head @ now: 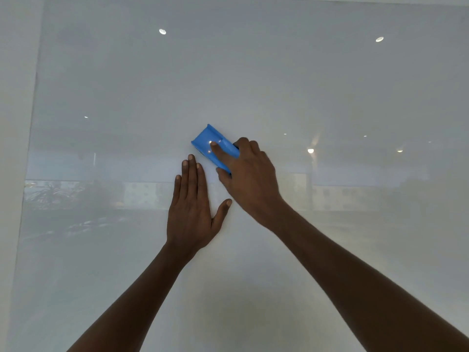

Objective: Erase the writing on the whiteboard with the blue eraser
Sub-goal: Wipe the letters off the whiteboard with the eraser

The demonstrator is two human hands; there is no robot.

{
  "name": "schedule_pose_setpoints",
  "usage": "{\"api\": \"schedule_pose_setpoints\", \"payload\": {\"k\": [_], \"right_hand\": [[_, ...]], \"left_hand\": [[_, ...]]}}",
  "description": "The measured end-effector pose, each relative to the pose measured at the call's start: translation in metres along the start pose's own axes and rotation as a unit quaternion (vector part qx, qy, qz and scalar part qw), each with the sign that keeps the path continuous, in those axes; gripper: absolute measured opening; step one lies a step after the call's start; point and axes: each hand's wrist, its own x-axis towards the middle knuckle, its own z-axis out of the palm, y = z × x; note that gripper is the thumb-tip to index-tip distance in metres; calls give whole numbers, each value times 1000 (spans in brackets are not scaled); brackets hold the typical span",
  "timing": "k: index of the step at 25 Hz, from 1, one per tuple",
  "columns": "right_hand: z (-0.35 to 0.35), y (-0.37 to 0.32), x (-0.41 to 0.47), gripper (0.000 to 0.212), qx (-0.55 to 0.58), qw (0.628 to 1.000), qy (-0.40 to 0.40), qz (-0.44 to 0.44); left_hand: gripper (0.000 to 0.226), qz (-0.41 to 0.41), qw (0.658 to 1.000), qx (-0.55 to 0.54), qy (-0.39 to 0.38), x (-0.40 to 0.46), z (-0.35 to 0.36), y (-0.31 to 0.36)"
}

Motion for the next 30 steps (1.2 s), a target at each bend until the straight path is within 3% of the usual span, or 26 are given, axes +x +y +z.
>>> {"api": "schedule_pose_setpoints", "payload": {"k": [3,10,16,20,23,30], "right_hand": [[-15,26,8,52,10,1000,-9,17],[-33,103,0,53,29,984,50,166],[-26,119,-53,54,29,938,111,328],[-20,106,-68,53,12,913,124,388],[-18,85,-69,50,21,932,108,345],[11,-4,-118,49,37,994,13,102]], "left_hand": [[92,-2,1000,-3,-3,0,-1,0],[91,3,1000,-7,3,0,1,-2],[90,4,1000,-17,5,-1,2,-3],[88,7,1000,-29,-8,-7,1,-5],[87,16,999,-33,-19,-29,2,-11],[88,10,997,-39,-69,-111,0,-23]]}}
